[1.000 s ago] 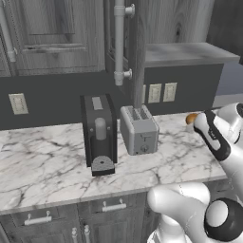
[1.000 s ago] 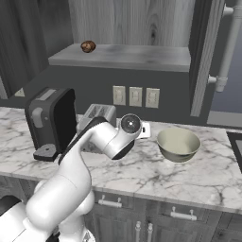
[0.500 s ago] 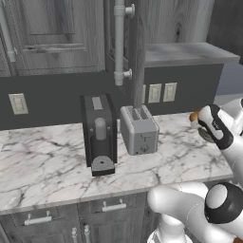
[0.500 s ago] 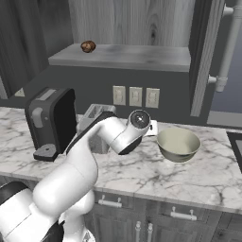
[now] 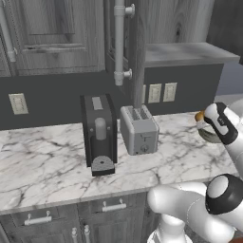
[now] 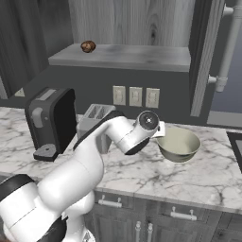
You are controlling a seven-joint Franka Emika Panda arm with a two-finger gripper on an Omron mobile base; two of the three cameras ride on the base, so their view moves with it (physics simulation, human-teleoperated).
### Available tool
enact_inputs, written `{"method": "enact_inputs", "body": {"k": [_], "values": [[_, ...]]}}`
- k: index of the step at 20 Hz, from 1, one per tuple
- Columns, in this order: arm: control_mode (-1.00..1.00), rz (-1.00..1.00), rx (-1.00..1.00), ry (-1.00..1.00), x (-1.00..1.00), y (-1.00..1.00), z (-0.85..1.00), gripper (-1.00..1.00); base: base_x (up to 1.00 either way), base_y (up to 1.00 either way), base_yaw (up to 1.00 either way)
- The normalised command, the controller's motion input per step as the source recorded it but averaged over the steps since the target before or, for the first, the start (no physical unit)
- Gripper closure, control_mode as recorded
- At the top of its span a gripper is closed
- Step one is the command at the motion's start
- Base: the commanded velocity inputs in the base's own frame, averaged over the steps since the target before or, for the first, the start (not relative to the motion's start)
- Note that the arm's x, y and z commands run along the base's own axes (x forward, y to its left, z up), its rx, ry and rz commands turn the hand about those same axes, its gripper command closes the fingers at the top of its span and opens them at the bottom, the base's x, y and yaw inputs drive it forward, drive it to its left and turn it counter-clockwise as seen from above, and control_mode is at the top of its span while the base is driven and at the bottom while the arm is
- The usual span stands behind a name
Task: Pick the potatos from the cabinet and place them in one bowl. Pick the mango from the sink and place it in the other bowl.
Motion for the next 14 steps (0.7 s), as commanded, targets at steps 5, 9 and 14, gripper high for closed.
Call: {"method": "enact_inputs", "body": {"k": [5, 9, 14], "values": [[-1.00, 0.00, 0.00, 0.00, 0.00, -0.34, 0.00, 1.00, 0.00, 0.00, 0.00], [-1.00, 0.00, 0.00, 0.00, 0.00, -0.35, 0.00, 1.00, 0.00, 0.00, 0.00], [-1.00, 0.00, 0.00, 0.00, 0.00, -0.37, 0.00, 1.00, 0.00, 0.00, 0.00]]}}
